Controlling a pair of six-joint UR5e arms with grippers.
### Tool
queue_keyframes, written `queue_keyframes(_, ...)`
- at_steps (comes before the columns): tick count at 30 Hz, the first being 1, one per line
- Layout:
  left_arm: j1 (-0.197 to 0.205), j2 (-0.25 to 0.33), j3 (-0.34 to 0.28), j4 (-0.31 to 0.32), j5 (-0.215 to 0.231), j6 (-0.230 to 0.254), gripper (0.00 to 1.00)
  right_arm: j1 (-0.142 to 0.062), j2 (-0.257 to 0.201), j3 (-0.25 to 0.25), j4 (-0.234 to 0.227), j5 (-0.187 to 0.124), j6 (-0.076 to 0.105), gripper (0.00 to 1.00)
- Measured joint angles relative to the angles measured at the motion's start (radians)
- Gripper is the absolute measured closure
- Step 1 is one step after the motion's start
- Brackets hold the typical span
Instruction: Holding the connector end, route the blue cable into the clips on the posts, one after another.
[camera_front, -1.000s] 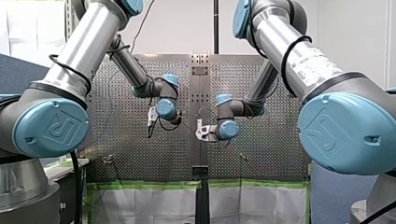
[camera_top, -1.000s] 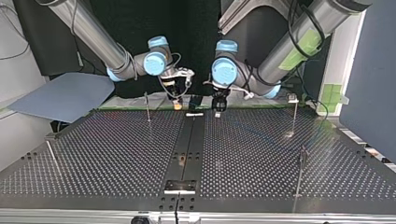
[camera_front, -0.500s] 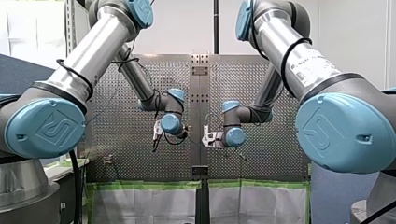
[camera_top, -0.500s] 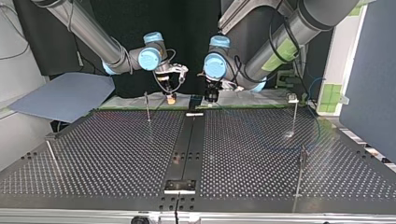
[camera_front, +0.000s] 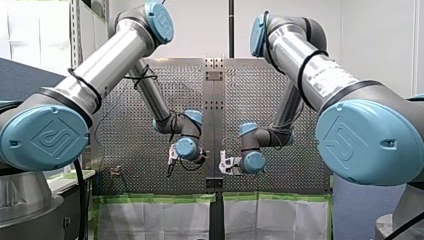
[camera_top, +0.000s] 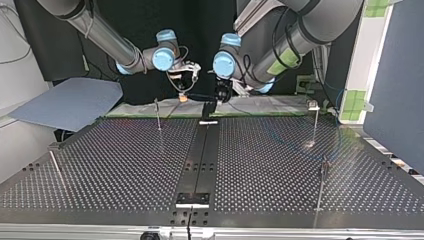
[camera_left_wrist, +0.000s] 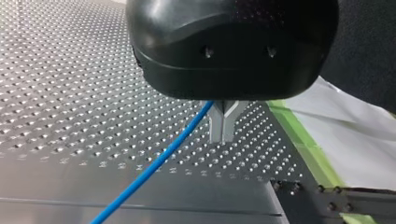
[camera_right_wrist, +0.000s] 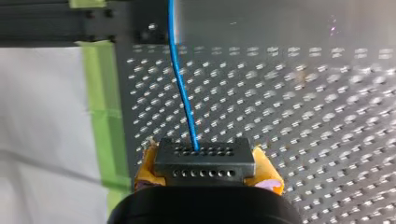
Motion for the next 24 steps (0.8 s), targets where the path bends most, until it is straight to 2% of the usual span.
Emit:
queue_keyframes(7, -0.017, -0.032, 0.0, 0.023, 0.002, -0.001, 1.0, -0.02, 0.031, 0.039, -0.053, 0.008, 0.003, 1.0)
queue_keyframes(15, -0.043, -0.096, 0.0, 0.072, 0.006, -0.009, 1.0, -0.045, 0.078, 0.046, -0.089, 0.013, 0.002, 1.0)
queue_keyframes(24, -0.068, -0.144, 0.0, 0.109, 0.018, -0.015, 1.0, -0.078, 0.088, 0.056, -0.125, 0.008, 0.002, 1.0)
